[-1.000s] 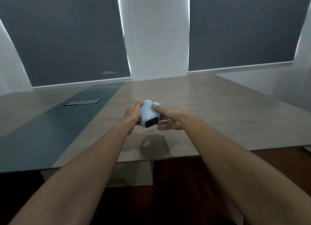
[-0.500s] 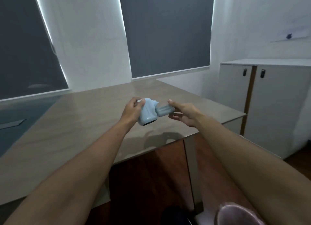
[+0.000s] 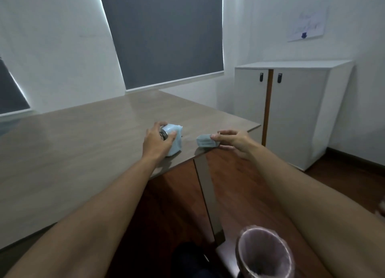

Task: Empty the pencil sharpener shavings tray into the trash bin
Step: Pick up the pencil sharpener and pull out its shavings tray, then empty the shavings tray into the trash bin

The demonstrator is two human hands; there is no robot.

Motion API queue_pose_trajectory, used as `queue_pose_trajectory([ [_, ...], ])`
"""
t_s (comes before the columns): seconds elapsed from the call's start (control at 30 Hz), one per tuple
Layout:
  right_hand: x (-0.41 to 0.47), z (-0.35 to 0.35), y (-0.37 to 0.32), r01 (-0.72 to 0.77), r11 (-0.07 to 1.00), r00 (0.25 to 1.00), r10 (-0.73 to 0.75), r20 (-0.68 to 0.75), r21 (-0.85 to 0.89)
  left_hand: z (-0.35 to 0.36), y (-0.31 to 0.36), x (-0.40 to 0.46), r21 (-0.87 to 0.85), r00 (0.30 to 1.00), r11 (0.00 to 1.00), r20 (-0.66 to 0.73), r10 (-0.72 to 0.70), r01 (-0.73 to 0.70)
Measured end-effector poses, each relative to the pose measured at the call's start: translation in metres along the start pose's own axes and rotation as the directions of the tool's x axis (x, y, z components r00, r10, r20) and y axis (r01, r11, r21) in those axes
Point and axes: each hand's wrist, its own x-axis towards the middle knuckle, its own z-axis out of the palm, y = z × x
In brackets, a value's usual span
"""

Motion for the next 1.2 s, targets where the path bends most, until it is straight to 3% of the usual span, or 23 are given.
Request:
queue_pose_trajectory([
  [0.33, -0.016, -0.012, -0.002, 0.016, 1.0, 1.0, -0.015, 0.011, -0.021, -0.004, 0.019, -0.013, 0.137, 1.0, 0.99, -0.02, -0.009, 0.011],
  [0.5, -0.027, -0.03, -0.014, 0.042, 0.995, 0.999, -0.043, -0.007, -0.095, 0.014, 0.06, -0.017, 0.241, 0.965, 0.943, -0.07, 0.252, -0.228],
  [0.67, -0.039, -0.082, -0.001, 0.025, 0.987, 0.997, -0.037, -0.074, -0.159, 0.072, 0.1, -0.048, 0.081, 0.947, 0.947, 0.104, 0.302, -0.311],
  [0.8, -0.044, -0.13, 0.032, -0.039, 0.975, 0.992, 0.012, -0.125, -0.219, 0.133, 0.096, -0.077, -0.006, 0.932, 0.967, 0.264, 0.247, -0.254],
  [0.97, -0.046, -0.183, 0.109, -0.203, 0.931, 0.968, 0.144, -0.205, -0.302, 0.212, 0.046, -0.124, -0.061, 0.9, 0.995, 0.425, 0.097, -0.079],
  [1.2, -0.041, -0.245, 0.243, -0.44, 0.831, 0.889, 0.351, -0.294, -0.339, 0.322, -0.056, -0.185, 0.082, 0.766, 0.986, 0.621, -0.166, 0.147],
])
